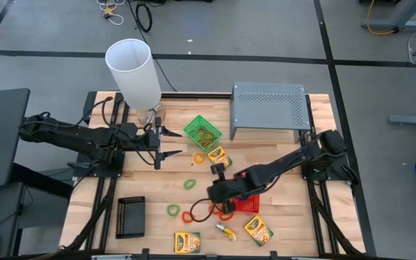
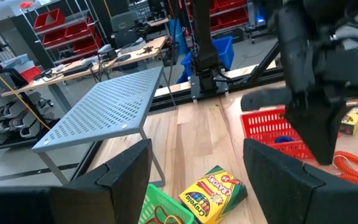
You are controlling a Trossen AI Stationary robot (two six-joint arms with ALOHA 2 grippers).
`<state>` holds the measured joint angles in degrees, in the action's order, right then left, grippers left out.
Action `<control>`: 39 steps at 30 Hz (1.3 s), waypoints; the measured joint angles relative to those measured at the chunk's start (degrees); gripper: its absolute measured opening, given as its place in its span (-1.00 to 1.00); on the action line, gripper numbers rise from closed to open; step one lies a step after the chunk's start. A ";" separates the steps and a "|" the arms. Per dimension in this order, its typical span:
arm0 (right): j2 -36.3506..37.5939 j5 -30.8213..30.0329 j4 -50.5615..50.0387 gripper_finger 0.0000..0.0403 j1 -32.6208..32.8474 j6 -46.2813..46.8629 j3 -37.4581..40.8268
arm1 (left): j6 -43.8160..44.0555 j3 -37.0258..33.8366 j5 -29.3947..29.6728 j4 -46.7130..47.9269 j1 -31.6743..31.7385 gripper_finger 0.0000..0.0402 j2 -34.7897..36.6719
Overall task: Pick & Place Office Desk Supplies
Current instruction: Put the orange spring keychain into the red bin
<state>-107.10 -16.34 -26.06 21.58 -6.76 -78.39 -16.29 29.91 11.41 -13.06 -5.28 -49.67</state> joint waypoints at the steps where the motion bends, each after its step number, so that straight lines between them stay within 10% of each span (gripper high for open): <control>1: 0.46 0.74 -0.20 -0.99 0.00 0.93 0.00 | 0.02 0.00 -0.03 0.01 0.00 0.28 0.01; 14: -5.10 13.43 0.41 -0.90 2.66 0.38 -0.02 | -0.22 0.00 -0.07 -0.01 -0.02 0.28 -0.45; 28: -7.24 10.39 -4.10 -0.06 3.73 -0.19 -0.02 | 0.36 0.00 -0.07 -0.07 -0.02 0.28 -2.98; 39: -7.24 9.85 -6.27 -0.16 3.48 -4.09 -0.02 | 0.42 0.00 -0.07 -0.03 -0.01 0.28 -2.98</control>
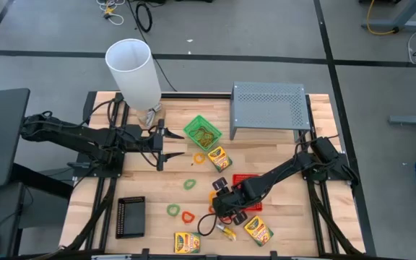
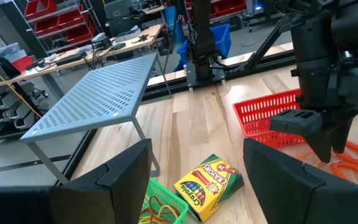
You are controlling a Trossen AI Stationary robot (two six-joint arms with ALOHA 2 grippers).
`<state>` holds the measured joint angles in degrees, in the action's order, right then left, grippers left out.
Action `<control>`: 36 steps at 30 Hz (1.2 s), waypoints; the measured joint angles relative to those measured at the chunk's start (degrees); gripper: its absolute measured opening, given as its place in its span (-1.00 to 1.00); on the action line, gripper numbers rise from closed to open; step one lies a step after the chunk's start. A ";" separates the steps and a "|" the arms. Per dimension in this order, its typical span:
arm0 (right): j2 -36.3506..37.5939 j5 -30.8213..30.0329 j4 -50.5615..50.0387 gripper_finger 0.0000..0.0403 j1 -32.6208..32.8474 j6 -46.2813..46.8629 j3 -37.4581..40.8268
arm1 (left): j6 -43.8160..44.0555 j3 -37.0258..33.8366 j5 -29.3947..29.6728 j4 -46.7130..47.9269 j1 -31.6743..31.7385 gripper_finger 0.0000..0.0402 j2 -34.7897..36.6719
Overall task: Pick & Place Office Desk Supplies
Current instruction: Put the orange spring keychain into the red bin
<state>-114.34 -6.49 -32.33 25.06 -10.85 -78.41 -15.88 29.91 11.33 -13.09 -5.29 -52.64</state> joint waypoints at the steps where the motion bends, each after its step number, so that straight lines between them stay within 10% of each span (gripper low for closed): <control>1: 0.00 -0.24 -0.01 -0.17 0.00 -0.57 0.00 | 0.00 0.00 0.00 -0.01 -0.01 0.28 0.00; 23: -3.45 0.01 2.86 -0.26 0.14 -5.18 -0.07 | -0.02 0.00 -0.02 -0.29 -0.01 0.28 0.00; 36: -3.45 -5.39 2.53 -0.96 2.48 -9.32 -1.99 | -0.09 0.00 -0.02 -0.16 0.00 0.28 0.00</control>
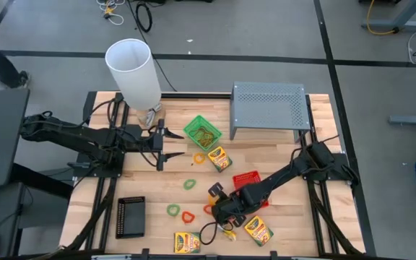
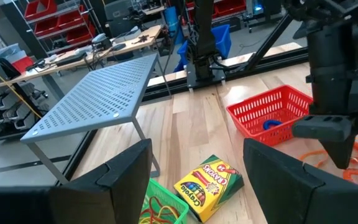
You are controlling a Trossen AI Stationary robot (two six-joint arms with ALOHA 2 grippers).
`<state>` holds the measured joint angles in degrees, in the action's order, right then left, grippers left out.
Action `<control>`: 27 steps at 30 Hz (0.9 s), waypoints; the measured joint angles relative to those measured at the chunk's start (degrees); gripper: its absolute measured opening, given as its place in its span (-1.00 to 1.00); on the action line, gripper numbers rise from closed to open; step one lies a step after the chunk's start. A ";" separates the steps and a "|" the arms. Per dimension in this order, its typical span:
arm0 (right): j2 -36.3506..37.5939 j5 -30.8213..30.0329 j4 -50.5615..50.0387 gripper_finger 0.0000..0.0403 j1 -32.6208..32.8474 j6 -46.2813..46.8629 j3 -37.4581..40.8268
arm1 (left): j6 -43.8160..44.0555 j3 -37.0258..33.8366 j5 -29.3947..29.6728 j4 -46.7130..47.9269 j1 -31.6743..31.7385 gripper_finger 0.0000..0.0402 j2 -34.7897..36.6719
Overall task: Pick & Place Office Desk Supplies
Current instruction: Put the orange spring keychain into the red bin
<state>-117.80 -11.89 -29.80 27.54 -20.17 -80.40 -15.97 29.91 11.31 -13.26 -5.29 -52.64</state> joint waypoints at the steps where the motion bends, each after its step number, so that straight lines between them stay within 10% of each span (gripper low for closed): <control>1: 0.00 -0.41 -0.43 -0.97 0.06 -0.11 -0.58 | 0.00 0.00 0.00 -0.02 0.01 0.28 0.00; 17: 0.02 -16.71 -32.11 -0.99 2.50 13.72 -16.82 | -0.11 0.00 -1.15 0.07 0.00 0.28 0.00; 27: 0.14 -10.42 -56.19 -1.00 4.25 32.79 -23.99 | -0.25 0.00 -1.31 0.07 0.01 0.28 0.00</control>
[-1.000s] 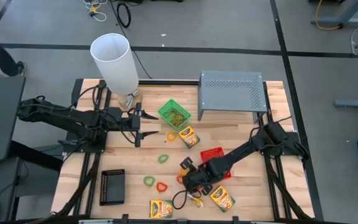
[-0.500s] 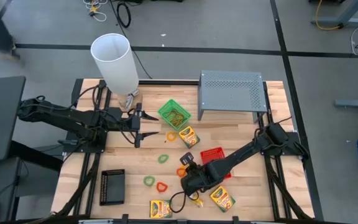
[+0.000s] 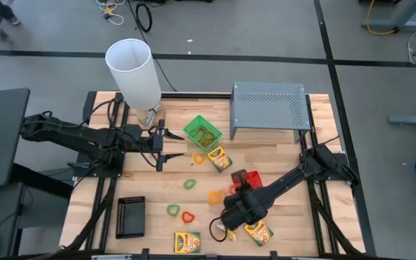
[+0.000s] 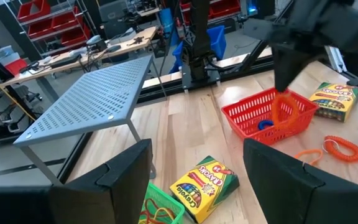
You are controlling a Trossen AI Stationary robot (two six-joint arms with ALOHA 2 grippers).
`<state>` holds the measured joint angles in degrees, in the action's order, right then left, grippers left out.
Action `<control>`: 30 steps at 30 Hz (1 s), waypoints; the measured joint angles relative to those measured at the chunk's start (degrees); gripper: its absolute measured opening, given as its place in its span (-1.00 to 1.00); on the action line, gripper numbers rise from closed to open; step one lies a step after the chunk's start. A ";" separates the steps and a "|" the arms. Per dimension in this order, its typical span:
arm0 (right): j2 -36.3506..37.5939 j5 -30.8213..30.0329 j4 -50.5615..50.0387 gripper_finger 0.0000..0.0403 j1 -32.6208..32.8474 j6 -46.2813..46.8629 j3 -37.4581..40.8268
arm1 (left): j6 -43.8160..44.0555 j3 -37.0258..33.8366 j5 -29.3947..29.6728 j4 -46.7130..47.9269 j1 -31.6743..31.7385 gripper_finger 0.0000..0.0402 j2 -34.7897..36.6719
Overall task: Pick & Place Office Desk Supplies
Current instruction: Put the orange spring keychain into the red bin, then put the yellow spring keychain into the red bin
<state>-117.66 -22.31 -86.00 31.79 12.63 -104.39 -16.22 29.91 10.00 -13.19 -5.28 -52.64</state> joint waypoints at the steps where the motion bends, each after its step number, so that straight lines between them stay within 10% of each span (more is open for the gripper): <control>1: 0.01 1.44 -1.40 -1.00 0.00 1.51 0.24 | -0.21 0.00 0.00 0.00 0.00 0.28 0.00; 12: -0.01 9.51 2.40 -0.94 -2.00 4.74 11.77 | -0.70 0.00 0.00 0.00 -0.01 0.28 0.00; 30: -0.05 9.34 3.44 0.12 -4.79 8.95 11.68 | -0.71 0.00 0.00 -0.02 -0.02 0.28 0.00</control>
<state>-117.71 -12.97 -82.55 27.00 21.58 -92.70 -16.93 29.91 10.00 -13.21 -5.30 -52.64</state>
